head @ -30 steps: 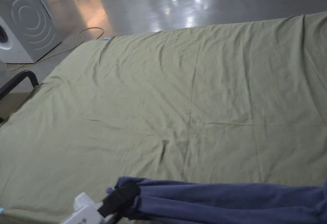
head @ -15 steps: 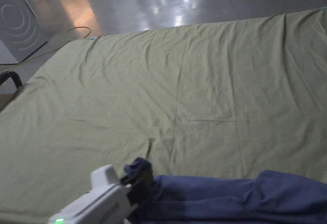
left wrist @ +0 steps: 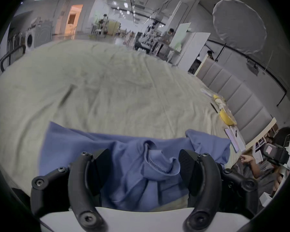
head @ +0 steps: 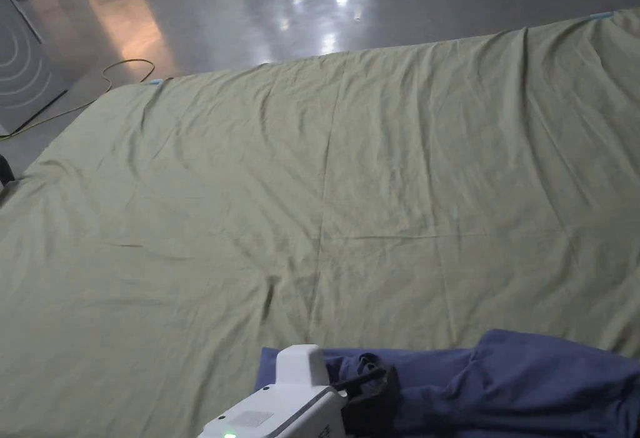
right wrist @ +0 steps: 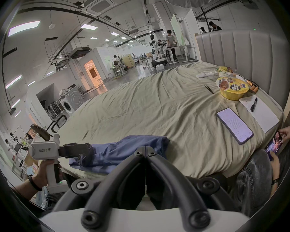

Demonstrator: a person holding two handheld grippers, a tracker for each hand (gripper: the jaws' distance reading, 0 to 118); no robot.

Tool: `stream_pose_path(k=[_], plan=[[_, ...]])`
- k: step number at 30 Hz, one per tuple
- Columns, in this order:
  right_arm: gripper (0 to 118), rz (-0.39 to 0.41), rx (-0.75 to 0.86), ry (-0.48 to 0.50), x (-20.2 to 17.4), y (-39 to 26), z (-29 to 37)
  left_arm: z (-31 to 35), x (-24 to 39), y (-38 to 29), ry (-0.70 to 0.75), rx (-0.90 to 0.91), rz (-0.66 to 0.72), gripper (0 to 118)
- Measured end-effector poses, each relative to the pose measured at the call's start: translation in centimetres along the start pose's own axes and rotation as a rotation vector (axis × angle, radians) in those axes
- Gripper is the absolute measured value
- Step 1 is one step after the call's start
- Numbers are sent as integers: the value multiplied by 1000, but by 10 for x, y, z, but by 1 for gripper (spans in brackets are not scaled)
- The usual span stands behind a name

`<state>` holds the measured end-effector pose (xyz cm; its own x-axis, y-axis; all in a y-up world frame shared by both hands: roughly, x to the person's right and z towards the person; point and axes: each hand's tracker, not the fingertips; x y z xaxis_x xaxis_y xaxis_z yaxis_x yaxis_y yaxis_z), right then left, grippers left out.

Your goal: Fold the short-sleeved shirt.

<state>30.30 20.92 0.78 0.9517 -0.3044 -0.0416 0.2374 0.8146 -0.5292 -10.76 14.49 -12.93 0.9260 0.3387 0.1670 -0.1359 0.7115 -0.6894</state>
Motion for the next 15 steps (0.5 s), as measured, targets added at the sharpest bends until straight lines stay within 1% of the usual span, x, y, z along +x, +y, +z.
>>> stream_pose_path(k=[1, 2, 3, 4, 5, 6, 7, 8, 11, 13, 14, 15], plan=[[0, 5, 3, 4, 0, 0, 0, 11, -7, 3, 26, 45, 16, 77], [0, 8, 6, 8, 0, 0, 0, 21, -16, 7, 30, 77, 55, 65], [0, 9, 7, 11, -1, 1, 0, 30, -26, 9, 17, 101, 138, 40], [0, 10, 7, 14, -2, 2, -1, 37, -38, 12, -11, 131, 234, 5], [0, 9, 7, 16, -2, 2, -2, 38, -48, 12, -51, 157, 325, 4], [0, 8, 6, 18, -3, 2, -3, 36, -53, 9, -36, 156, 365, 4], [0, 5, 5, 20, -4, 3, -3, 30, -57, 7, -7, 156, 364, 4], [0, 3, 2, 23, -5, 3, -4, 18, -57, 5, -25, 108, 331, 4], [0, 6, -6, 27, -8, 3, -5, -23, -47, -15, -146, -80, 343, 4], [0, 15, -13, 25, -11, 2, -4, -52, -25, -30, -109, -192, 267, 4], [0, 21, -15, 24, -12, 2, -3, -54, -19, -33, -65, -160, 205, 3], [0, 25, -18, 24, -15, 2, -2, -49, -19, -29, -61, -95, 216, 3]])
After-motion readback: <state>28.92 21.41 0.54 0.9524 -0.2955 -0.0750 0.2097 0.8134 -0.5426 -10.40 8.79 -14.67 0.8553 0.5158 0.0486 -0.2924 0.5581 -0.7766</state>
